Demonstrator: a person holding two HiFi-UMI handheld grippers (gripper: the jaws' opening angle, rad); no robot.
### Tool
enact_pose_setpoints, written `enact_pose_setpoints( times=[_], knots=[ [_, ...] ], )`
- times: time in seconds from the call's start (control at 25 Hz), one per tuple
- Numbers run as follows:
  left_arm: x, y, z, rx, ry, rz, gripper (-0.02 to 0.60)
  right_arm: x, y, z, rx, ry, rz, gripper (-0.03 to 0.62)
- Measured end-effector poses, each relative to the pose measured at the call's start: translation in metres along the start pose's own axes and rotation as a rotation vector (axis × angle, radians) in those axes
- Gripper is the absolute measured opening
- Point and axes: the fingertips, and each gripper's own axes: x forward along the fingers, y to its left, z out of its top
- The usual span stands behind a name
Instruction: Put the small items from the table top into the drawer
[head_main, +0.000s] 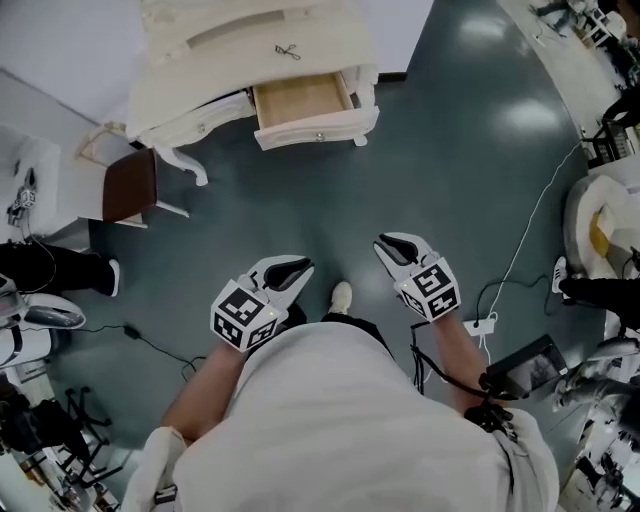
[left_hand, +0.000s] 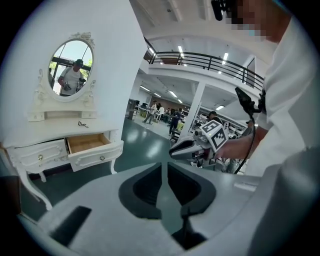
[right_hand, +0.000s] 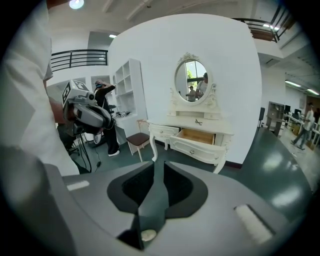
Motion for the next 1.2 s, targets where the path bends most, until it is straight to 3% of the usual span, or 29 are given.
enact_pose_setpoints(
  times=[0.24,0.72,0.84,1.04,1.2],
  knots=[
    [0.029,0.051,0.031,-0.018,-0.035,0.012,0.034,0.049,-0.063,0.034,-0.030,0.001,0.000,0.075],
    [0.054,0.213,0.129,-0.001,-0.126,-0.037,0.000,0.171,-0.167,0.163,-0.113,0.065,-0.029,0.081],
    [0.055,0.239,0.132,-0.058,-0.133,-0.021,0.000,0.208,-0.187,0.181,-0.145,0.084,0.006,0.077],
    [0.063,0.292,0.148,-0.108,-0.140,0.089,0.000,0.278,-0.238,0.218,-0.218,0.103,0.087,0.074],
    [0.075,0.331,0.167,-0.196,-0.179,0.244,0.000,0.341,-0.288,0.248,-0.297,0.126,0.174,0.081]
  ],
)
